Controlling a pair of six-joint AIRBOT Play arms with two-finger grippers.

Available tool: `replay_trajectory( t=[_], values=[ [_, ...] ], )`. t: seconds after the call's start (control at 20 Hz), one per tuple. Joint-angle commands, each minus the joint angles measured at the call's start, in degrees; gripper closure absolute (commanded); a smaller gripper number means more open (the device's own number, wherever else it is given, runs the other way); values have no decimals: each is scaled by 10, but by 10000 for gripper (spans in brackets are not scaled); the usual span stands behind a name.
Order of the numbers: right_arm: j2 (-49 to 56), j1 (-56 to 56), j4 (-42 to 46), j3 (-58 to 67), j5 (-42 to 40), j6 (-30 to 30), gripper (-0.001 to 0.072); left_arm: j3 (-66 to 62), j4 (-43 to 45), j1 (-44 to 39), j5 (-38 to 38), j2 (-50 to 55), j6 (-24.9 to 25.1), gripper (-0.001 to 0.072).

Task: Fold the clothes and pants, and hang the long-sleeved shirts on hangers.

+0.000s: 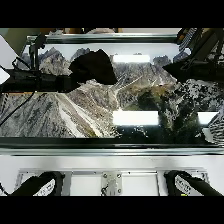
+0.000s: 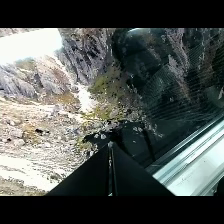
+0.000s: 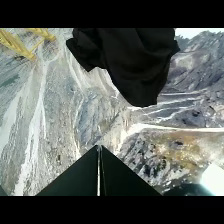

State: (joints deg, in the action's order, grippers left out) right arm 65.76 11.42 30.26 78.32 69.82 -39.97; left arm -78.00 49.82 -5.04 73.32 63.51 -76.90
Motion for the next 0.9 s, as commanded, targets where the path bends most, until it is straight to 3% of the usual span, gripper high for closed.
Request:
replay_trajectory(
  t=[0.0,0.55,0.65,0.7,0.75,0.8,0.85],
  values=[
    [0,0,-1,0,0,0,684,0,0,0,0,0,0,689],
    [0,0,-1,0,0,0,684,0,-3,0,-4,0,0,689],
    [0,0,-1,0,0,0,684,0,-4,0,-46,0,0,689],
    [0,0,-1,0,0,0,684,0,-4,0,-75,1,0,646],
    [0,0,-1,0,0,0,683,0,-1,-3,-116,5,0,245],
    [0,0,-1,0,0,0,684,0,4,-9,-162,12,0,-13],
    [0,0,-1,0,0,0,684,-2,18,-17,-209,28,1,-9]
  ],
)
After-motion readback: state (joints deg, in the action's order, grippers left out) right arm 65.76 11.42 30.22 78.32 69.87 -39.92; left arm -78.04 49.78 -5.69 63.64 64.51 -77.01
